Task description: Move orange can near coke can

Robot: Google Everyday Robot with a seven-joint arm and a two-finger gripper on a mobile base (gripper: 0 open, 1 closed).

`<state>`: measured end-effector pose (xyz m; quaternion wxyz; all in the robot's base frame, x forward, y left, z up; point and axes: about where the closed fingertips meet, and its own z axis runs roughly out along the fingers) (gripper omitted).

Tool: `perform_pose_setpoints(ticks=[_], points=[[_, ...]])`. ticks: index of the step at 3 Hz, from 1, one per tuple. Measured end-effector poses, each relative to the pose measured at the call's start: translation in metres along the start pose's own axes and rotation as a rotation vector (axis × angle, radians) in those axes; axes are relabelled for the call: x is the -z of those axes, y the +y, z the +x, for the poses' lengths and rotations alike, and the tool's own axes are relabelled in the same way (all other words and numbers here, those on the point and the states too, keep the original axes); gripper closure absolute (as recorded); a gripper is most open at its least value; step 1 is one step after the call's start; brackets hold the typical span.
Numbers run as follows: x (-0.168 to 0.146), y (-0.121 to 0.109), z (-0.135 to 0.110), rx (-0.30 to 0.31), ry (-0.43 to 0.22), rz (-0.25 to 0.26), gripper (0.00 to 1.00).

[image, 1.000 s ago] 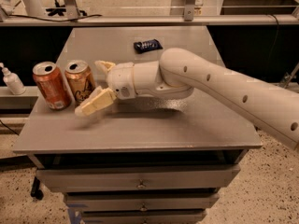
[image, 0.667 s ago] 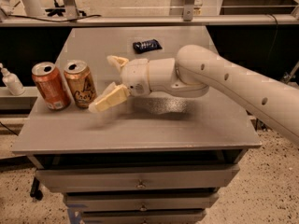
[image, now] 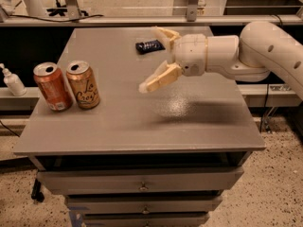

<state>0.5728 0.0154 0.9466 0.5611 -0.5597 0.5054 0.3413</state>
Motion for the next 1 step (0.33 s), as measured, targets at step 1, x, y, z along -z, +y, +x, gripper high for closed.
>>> perform_pose_setpoints(ticks=[1], points=[[-0.0001, 0.0, 0.0, 0.0, 0.0, 0.0, 0.0]])
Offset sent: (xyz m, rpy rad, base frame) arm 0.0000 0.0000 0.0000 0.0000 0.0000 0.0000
